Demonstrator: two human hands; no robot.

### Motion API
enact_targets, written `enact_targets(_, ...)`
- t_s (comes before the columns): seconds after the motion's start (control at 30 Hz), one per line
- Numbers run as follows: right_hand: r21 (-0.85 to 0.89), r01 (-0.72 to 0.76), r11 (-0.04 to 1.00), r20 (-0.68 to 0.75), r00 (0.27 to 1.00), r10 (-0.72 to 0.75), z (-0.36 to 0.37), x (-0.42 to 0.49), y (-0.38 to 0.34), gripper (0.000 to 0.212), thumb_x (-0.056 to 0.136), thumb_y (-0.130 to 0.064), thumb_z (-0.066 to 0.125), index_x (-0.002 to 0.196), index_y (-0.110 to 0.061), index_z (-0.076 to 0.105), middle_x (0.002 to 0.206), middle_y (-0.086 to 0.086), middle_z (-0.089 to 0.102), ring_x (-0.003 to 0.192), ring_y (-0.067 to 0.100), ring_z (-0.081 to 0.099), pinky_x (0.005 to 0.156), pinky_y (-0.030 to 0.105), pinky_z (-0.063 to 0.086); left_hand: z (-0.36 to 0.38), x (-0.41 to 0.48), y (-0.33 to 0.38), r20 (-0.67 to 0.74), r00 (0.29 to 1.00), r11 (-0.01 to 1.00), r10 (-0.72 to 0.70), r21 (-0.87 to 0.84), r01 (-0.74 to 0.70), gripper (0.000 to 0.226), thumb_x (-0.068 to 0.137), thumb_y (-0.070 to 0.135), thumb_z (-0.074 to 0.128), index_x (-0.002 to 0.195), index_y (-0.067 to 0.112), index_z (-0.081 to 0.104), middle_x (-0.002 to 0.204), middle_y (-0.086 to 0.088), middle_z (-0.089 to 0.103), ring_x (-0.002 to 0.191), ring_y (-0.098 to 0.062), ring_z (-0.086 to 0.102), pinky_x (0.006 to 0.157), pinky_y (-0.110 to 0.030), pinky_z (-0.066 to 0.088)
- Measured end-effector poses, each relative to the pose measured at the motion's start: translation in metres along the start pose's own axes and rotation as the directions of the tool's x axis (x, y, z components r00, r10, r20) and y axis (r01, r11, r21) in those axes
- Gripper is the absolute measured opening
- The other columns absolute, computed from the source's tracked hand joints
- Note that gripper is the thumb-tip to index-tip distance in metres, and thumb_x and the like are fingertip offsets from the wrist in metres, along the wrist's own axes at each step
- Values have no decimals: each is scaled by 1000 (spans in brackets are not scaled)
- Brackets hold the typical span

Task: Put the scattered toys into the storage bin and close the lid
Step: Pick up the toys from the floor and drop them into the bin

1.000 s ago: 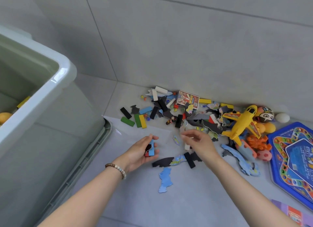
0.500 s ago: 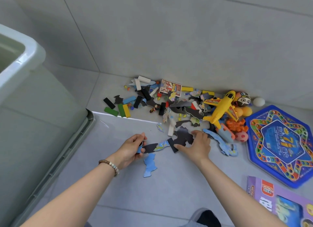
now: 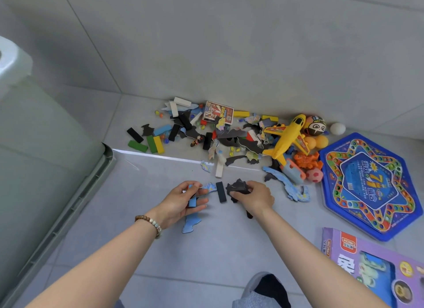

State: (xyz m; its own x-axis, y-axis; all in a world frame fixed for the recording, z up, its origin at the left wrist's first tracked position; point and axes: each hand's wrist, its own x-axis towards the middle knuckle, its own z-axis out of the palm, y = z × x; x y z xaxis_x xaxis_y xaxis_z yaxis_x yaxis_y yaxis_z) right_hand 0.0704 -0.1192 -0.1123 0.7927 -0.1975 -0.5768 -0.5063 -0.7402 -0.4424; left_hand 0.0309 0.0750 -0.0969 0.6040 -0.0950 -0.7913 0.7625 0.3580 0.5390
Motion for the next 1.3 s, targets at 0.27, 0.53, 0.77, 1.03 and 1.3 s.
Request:
enact_targets(0.27,681,-109,724,205,978,-45,-31,-21,-21,20,83,-16,70,100,-7,67,83,4,69,71,16,62,71,29,52,12,-2,6,79,994,993,-80,-84,86,34,99,40,38,104,14,59,112,-10,65,93,-28,67,73,-36,59)
enact_targets(0.53,538,60,841,38,995,-95,-1,-24,-32,14,80,-18,72,91,-13,66,78,-3,58,76,12,54,63,16,43,9,-2,13,49,998,989,-31,-144,38,34,98,39,40,117,15,56,95,-4,71,76,-18,69,58,-27,58)
enact_targets(0.77,134,122,983,-68,991,-113,31,-28,-10,29,73,-32,78,88,-18,58,99,-4,49,88,10,51,72,22,40,-28,-6,5,56,998,995,8,-99,-2,29,100,25,41,126,17,51,100,-6,65,73,-16,64,64,-29,56)
enact_targets(1.03,378,73,923,-39,997,-63,30,-33,-24,20,71,-28,79,78,-17,65,86,3,61,69,8,52,64,19,39,-33,-14,11,30,1000,989,1,-145,3,31,94,37,50,117,20,63,117,-12,64,86,-24,66,67,-33,59)
enact_targets(1.3,484,196,853,103,955,-278,40,-42,-56,17,73,-27,80,76,-20,64,85,-2,61,63,9,45,60,17,36,-31,-14,18,16,998,996,64,-64,-62,31,90,40,54,113,20,61,105,-9,63,82,-21,65,73,-30,54)
